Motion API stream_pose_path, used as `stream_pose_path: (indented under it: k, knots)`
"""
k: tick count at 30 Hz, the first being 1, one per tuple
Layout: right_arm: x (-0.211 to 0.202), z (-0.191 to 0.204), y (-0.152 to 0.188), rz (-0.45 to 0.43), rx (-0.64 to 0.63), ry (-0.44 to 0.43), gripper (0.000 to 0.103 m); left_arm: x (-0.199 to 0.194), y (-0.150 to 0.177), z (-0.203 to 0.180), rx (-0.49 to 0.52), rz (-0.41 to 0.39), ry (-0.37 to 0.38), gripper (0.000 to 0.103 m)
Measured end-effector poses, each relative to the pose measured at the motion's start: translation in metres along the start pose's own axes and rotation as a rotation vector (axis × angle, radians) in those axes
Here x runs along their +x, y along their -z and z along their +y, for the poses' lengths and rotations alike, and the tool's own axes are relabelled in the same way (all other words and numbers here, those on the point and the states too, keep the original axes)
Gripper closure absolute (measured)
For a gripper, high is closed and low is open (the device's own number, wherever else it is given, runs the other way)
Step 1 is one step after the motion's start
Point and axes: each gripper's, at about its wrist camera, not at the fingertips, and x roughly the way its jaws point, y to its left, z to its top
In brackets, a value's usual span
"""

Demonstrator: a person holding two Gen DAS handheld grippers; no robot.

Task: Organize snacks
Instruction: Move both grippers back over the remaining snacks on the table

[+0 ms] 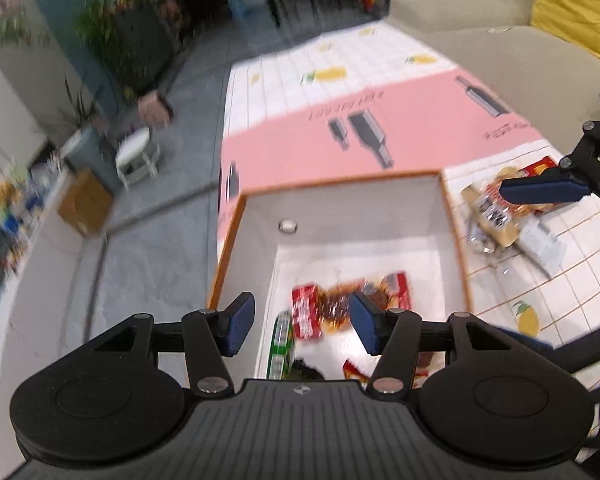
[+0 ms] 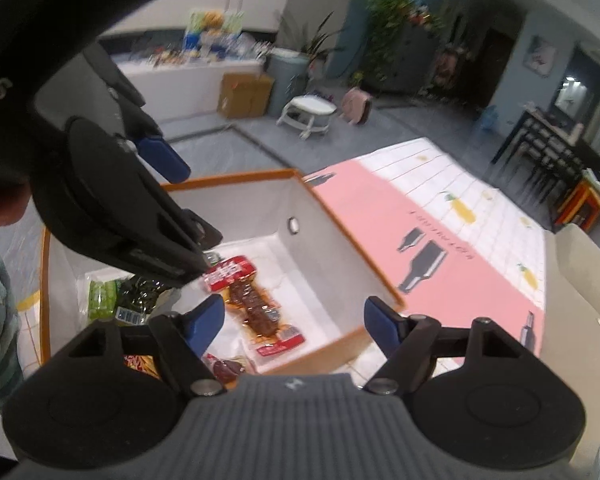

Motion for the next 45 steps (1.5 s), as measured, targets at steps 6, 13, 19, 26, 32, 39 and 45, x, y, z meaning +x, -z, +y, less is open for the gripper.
stream_pose_path:
  k: [6, 13, 19, 26, 32, 39, 45]
  knots:
    - [-0.029, -0.023, 0.036, -0.056, 0.130, 0.059, 0.029, -0.027, -0.004, -0.034, 0.003, -0.088, 0.042, 0.039]
    - [-0.042, -0.049, 0.090, -0.058, 0.227, 0.114, 0.029, -0.031, -0.006, -0.072, -0.034, -0.114, 0.157, 0.039]
    - [-0.030, -0.065, 0.131, -0.002, 0.261, 0.183, 0.029, -0.015, 0.001, -0.109, -0.067, -0.092, 0.257, 0.039]
    - [-0.013, -0.084, 0.166, 0.067, 0.354, 0.207, 0.029, 0.020, 0.011, -0.133, -0.155, -0.069, 0.296, 0.039]
    - [0.010, -0.093, 0.166, 0.073, 0.385, 0.184, 0.029, 0.045, 0.011, -0.146, -0.140, -0.046, 0.296, 0.039]
    - [0.036, -0.109, 0.172, 0.108, 0.415, 0.182, 0.030, 0.069, -0.004, -0.159, -0.052, -0.084, 0.295, 0.032]
    - [0.055, -0.122, 0.179, 0.149, 0.462, 0.144, 0.030, 0.094, -0.018, -0.168, 0.003, -0.064, 0.310, 0.031]
